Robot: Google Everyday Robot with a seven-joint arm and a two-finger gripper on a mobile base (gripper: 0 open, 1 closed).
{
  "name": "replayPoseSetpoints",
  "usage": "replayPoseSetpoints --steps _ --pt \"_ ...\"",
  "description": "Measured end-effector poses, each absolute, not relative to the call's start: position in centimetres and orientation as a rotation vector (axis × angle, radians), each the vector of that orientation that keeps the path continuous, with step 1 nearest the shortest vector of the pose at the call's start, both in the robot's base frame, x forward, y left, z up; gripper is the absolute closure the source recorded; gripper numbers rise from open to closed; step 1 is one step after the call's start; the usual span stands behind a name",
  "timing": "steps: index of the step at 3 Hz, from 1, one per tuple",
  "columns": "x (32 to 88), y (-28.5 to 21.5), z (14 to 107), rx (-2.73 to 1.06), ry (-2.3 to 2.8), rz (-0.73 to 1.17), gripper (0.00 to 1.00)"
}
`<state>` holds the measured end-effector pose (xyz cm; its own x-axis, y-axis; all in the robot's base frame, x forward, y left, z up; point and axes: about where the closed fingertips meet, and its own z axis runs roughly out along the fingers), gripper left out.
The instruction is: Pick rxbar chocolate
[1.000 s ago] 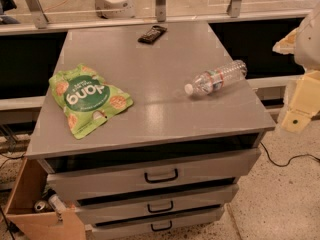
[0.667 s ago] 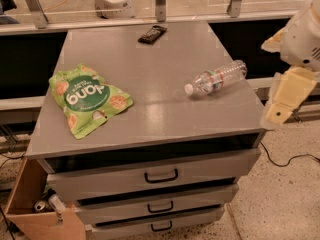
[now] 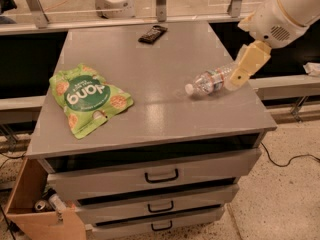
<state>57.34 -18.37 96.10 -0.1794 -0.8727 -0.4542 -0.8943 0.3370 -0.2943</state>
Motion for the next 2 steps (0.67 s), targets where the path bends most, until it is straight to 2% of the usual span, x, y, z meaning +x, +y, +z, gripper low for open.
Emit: replayPoseSetpoints --steps 1,2 --pt "62.5 -16.0 96.4 -1.433 2.01 0.143 0.0" --pt "66.7 -11.7 96.4 -1.299 1.981 0.258 0.0"
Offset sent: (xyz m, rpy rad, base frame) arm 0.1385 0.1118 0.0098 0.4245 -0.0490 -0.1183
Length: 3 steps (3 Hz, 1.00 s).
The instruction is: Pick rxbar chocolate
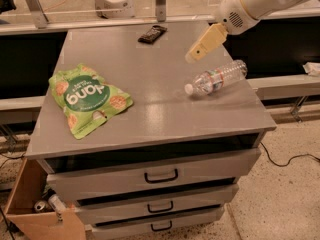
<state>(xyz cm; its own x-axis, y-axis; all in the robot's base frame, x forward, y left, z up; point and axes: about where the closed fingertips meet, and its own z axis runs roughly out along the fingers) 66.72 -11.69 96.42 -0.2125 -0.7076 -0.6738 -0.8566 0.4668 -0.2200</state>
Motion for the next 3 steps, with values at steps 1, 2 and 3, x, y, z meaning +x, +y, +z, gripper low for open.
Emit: replayPoseSetpoints --steps 1,2,3 --pt "66.7 -11.7 96.4 -1.299 1.981 0.258 0.0" --pt "69.8 -8.4 94.2 -1.236 1.951 0.328 0.0" --pt "74.2 -4.5 92.4 -1.112 1.914 0.399 0.0"
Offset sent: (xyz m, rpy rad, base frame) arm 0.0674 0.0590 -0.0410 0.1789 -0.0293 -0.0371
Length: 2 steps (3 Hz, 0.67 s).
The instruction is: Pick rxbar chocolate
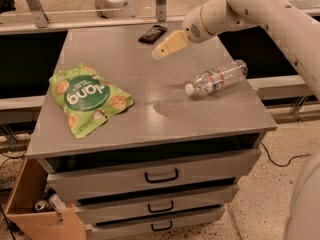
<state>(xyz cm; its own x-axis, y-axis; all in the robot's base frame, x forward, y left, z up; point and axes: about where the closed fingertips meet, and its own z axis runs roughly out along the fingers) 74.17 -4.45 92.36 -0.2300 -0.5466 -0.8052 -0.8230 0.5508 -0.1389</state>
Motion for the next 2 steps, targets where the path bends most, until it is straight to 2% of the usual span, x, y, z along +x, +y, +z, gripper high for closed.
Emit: replayPoseSetpoints --steps 2 --pt "82.4 0.8 90.3 -0.929 1.814 0.441 0.0"
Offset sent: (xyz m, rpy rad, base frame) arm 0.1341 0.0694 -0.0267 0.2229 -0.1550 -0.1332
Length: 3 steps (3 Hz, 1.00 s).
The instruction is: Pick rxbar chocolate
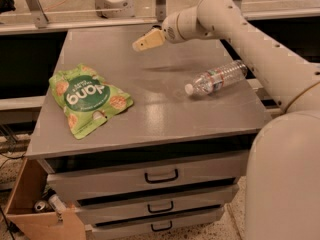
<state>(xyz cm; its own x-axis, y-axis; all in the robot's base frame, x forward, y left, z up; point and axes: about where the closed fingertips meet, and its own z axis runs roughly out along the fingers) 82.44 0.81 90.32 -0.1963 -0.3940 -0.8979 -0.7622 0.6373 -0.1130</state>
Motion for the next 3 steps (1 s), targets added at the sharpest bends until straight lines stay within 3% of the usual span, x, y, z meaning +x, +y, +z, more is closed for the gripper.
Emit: replayPoseSetpoints --steps 3 --pt "91.4 0.6 87.0 -0.879 1.787 0.298 0.0"
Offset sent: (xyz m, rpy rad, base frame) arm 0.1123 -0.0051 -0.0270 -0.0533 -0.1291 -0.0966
